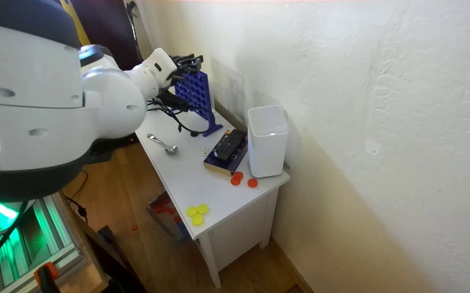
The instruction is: Put one yellow ring inside the last line of the blue object
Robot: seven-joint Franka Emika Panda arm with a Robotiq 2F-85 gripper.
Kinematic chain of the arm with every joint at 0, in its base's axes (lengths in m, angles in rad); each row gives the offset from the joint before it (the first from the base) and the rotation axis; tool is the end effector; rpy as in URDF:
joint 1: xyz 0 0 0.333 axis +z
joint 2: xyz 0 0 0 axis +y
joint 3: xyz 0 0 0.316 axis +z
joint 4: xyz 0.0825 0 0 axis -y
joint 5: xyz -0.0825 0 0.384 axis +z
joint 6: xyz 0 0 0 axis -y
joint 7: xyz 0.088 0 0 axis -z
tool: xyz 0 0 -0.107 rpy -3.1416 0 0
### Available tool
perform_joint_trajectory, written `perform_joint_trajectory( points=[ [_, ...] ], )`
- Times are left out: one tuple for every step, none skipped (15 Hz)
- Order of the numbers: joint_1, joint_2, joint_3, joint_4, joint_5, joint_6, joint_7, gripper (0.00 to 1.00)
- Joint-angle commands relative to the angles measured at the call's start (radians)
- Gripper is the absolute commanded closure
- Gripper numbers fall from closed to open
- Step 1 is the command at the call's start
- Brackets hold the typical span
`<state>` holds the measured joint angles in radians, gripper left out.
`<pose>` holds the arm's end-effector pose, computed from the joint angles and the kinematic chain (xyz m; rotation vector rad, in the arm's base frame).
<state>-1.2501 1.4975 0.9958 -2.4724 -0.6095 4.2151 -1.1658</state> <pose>0.4570 -0.0261 0.1619 -2.1463 -0.3026 -2.0698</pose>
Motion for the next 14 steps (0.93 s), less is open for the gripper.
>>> perform_joint_trajectory(
  points=[
    [0.019,0.0,0.001,0.027,0.016,0.026,0.001,0.91],
    [0.015,0.0,0.004,0.027,0.022,0.026,-0.004,0.91],
    [0.011,0.0,0.004,0.025,0.027,0.026,-0.008,0.91],
    [0.008,0.0,0.003,0.022,0.031,0.026,-0.014,0.91],
    [0.008,0.0,0.001,0.021,0.038,0.026,-0.02,0.91],
    [0.007,0.0,-0.002,0.018,0.043,0.026,-0.025,0.91],
    [0.007,0.0,-0.002,0.018,0.045,0.026,-0.026,0.91],
    [0.008,0.0,-0.003,0.018,0.046,0.026,-0.026,0.91],
    [0.01,0.0,-0.005,0.018,0.05,0.026,-0.028,0.91],
    [0.011,0.0,-0.007,0.017,0.051,0.026,-0.029,0.91],
    [0.012,0.0,-0.008,0.015,0.054,0.026,-0.031,0.91],
    [0.012,0.0,-0.009,0.014,0.058,0.026,-0.035,0.91],
    [0.012,0.0,-0.009,0.013,0.062,0.026,-0.037,0.91],
    [0.011,0.0,-0.008,0.012,0.066,0.026,-0.04,0.91]
  ],
)
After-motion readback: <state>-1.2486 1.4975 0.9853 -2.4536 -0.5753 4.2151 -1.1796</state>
